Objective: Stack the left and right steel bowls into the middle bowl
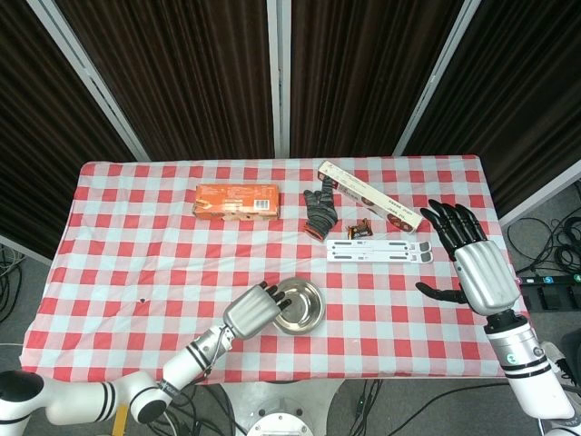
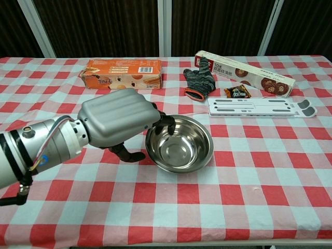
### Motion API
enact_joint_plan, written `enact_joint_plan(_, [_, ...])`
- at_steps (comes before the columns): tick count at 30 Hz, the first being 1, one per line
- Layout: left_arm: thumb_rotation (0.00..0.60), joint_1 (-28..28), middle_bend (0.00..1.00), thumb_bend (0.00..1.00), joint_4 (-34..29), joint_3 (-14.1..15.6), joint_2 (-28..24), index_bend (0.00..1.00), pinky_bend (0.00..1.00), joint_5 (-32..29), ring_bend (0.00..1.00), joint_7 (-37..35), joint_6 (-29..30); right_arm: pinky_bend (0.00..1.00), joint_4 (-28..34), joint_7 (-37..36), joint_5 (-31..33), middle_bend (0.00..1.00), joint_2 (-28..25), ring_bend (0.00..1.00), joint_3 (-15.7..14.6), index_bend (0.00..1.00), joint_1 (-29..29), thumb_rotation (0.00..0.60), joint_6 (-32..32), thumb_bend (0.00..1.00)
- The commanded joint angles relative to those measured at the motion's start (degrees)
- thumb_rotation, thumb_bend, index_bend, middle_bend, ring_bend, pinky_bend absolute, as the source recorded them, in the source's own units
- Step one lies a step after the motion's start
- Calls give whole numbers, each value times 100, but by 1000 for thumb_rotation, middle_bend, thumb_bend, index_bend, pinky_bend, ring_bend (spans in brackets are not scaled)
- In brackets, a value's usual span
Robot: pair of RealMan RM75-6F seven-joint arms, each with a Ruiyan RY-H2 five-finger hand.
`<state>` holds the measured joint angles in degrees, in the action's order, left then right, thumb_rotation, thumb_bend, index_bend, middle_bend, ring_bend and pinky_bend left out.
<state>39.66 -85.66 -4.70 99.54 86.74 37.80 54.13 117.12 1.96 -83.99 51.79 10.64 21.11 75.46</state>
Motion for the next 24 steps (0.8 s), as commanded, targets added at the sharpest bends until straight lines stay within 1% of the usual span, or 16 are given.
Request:
enact_joint_plan(1, [600, 11, 348, 243, -75, 45, -119, 247, 401, -14, 275, 63, 30, 0, 8, -13, -12, 20, -5, 0, 3, 0, -6, 600, 7, 0])
enact_joint_plan(5, [600, -34, 347, 242, -237, 63, -394, 247, 401, -128, 275, 256, 90, 0, 25, -6, -26, 20, -15, 0, 4, 0, -14, 600, 9, 0])
enact_joint_plan(9, [600, -176, 347, 242, -509, 63, -865, 247, 397, -325, 275, 482, 264, 0, 41, -4, -40, 20, -24, 0, 2, 0, -18, 600, 4, 0])
enact_joint_plan(12, [600, -428, 347, 242, -668, 127, -1275, 247, 397, -435, 275, 480, 591, 0, 38, 31, -87, 20, -7, 0, -40, 0, -32, 600, -12, 0])
enact_joint_plan(13, [600, -585, 347, 241, -702, 150, -1421, 247, 396, -494, 275, 397, 800, 0, 29, 50, -118, 20, 10, 0, -74, 0, -41, 600, -26, 0])
enact_joint_plan(15, [600, -858, 347, 236, -738, 187, -1620, 250, 396, -568, 275, 163, 1159, 0, -6, 89, -188, 19, 46, 0, -145, 0, -66, 600, -42, 0])
enact_joint_plan(18, [600, -1380, 343, 225, -720, 242, -1899, 253, 376, -594, 269, -471, 1888, 0, -174, 300, -385, 16, 162, 0, -316, 0, -153, 600, -3, 0])
enact_joint_plan(19, [600, -1601, 337, 222, -727, 257, -1993, 253, 364, -644, 259, -780, 2160, 0, -276, 433, -470, 15, 245, 0, -395, 0, -217, 600, 59, 0])
enact_joint_plan(22, [600, -2089, 306, 211, -905, 254, -2239, 253, 318, -942, 215, -1622, 2584, 0, -543, 753, -591, 10, 497, 0, -598, 0, -432, 600, 261, 0])
enact_joint_plan(24, [600, -2314, 289, 206, -995, 261, -2390, 253, 303, -1056, 202, -1998, 2756, 0, -718, 906, -642, 8, 682, 0, -717, 0, -579, 600, 401, 0])
